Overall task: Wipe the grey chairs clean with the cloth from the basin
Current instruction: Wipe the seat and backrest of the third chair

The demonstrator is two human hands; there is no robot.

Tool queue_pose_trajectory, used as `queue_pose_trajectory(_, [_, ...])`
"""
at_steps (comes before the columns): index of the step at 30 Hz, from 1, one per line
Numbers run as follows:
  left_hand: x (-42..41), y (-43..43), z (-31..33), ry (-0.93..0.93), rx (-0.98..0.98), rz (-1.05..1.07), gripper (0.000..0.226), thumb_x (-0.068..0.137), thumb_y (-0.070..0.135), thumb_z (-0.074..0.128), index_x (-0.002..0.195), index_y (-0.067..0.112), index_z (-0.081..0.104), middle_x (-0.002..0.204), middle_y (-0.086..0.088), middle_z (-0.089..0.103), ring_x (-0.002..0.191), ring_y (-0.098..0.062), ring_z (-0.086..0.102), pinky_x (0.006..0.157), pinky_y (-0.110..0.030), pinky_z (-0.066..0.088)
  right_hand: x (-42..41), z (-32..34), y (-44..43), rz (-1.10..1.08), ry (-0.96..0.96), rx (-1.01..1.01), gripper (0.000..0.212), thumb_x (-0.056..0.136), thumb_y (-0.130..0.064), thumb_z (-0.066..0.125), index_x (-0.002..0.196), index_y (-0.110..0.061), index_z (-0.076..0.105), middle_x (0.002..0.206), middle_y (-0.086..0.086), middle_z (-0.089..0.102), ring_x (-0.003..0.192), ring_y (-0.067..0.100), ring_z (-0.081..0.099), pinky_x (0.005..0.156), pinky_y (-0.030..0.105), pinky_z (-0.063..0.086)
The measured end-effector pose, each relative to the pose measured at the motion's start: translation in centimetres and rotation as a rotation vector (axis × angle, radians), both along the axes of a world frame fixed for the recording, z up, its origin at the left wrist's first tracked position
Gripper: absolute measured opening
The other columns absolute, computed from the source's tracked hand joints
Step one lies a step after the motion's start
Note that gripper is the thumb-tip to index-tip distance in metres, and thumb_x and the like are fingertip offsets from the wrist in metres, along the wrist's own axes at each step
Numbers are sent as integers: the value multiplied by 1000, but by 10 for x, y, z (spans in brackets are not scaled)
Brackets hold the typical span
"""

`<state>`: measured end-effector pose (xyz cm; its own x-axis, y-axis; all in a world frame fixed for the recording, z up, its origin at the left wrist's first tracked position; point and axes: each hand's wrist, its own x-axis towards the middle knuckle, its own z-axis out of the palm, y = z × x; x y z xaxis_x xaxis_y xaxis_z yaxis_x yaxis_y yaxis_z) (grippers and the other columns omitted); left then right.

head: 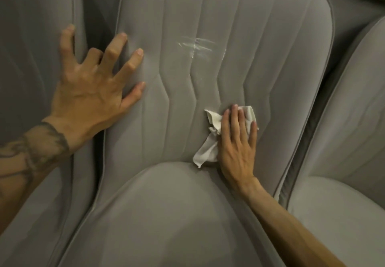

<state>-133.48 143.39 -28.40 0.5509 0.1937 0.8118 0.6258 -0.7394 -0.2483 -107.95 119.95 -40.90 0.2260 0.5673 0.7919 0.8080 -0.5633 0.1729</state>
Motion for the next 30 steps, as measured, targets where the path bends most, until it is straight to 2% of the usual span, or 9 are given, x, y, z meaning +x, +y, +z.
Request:
queue_pose_trajectory(4, [1,-1,-1,7,27,6,58,111,50,37,157,16,38,163,-21,35,100,-45,58,121,-73,14,-11,-24,-1,-36,61,27,73,106,-45,43,165,-11,16,174,11,11,161,30,11,130,52,4])
queue_pose_trajectory(6, [1,-1,-1,9,40,7,57,110,50,39,157,16,39,162,-21,36,99,-45,58,120,-74,16,-9,-22,9,-17,57,52,75,104,-54,46,165,-21,18,173,11,13,161,33,12,130,55,4])
queue_pose_trajectory(9, [0,-2,2,6,41,11,57,110,50,39,156,16,40,162,-21,37,97,-44,58,120,-74,17,-9,-9,25,-7,29,121,68,107,-44,49,165,-32,14,172,8,15,160,33,15,130,55,6])
queue_pose_trajectory(12, [1,-2,1,-1,56,7,57,110,49,40,156,16,41,161,-21,39,96,-44,60,120,-74,18,-7,28,42,-16,45,224,61,111,-43,39,165,-32,12,172,9,20,160,31,17,130,52,3])
queue_pose_trajectory(18, [2,2,-1,-20,70,3,57,109,49,42,156,17,40,161,-20,37,96,-43,59,121,-72,14,24,176,86,-103,-119,508,56,111,-51,35,160,-24,35,166,12,35,156,34,28,127,59,15])
queue_pose_trajectory(22, [2,1,-1,-20,63,-7,57,109,48,42,156,16,41,161,-22,38,97,-43,60,121,-72,14,20,174,78,-77,-145,586,47,109,-45,50,152,-25,51,143,-2,39,137,20,40,119,47,25])
queue_pose_trajectory(25, [2,0,-1,-16,70,-2,57,110,48,42,156,16,42,161,-22,39,97,-43,60,121,-71,13,19,170,73,-3,-130,612,38,106,-42,57,141,-27,54,129,2,56,122,19,44,107,42,34])
queue_pose_trajectory(27, [2,1,0,-17,74,1,57,110,48,41,156,16,41,161,-22,38,97,-43,60,121,-71,13,16,173,76,56,-108,558,42,105,-46,53,140,-24,47,136,10,60,133,22,45,114,45,34])
queue_pose_trajectory(30, [2,1,-1,-24,75,-7,57,109,48,42,156,16,42,161,-22,38,96,-43,60,121,-71,14,5,164,81,8,-53,379,70,104,-57,40,158,-12,37,164,18,34,155,37,27,128,56,15])
